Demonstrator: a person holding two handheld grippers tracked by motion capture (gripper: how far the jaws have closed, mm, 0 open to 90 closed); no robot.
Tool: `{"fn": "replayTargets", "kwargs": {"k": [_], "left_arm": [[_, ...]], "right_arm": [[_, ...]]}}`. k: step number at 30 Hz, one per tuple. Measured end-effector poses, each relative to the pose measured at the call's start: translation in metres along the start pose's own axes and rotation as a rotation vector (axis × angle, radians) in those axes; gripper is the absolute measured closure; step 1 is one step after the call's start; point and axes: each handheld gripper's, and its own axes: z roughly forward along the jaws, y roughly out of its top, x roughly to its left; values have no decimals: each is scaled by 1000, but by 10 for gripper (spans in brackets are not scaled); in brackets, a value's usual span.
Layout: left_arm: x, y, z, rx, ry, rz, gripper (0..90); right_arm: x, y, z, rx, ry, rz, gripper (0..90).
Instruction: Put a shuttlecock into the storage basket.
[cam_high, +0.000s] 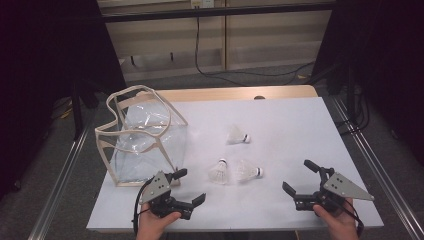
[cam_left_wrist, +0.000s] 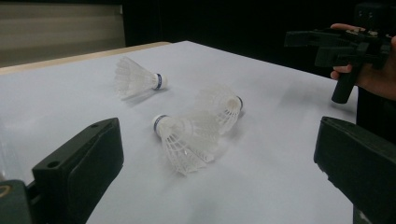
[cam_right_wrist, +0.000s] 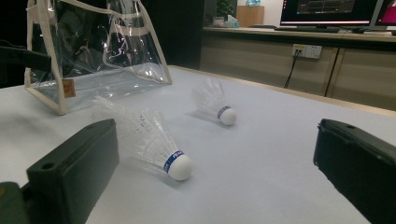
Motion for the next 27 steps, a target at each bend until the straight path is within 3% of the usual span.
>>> {"fn": "replayTargets", "kwargs": {"k": [5, 14, 27], "left_arm": [[-1, 2, 4, -1, 23, -32, 20], [-6, 3, 15, 50, 44, -18, 38], [-5, 2, 29, 105, 67, -39, 52]], "right_arm": [[0, 0, 0, 1, 1, 3, 0], [0, 0, 0, 3, 3, 4, 0], [-1, 0, 0, 0, 3, 2, 0]]}}
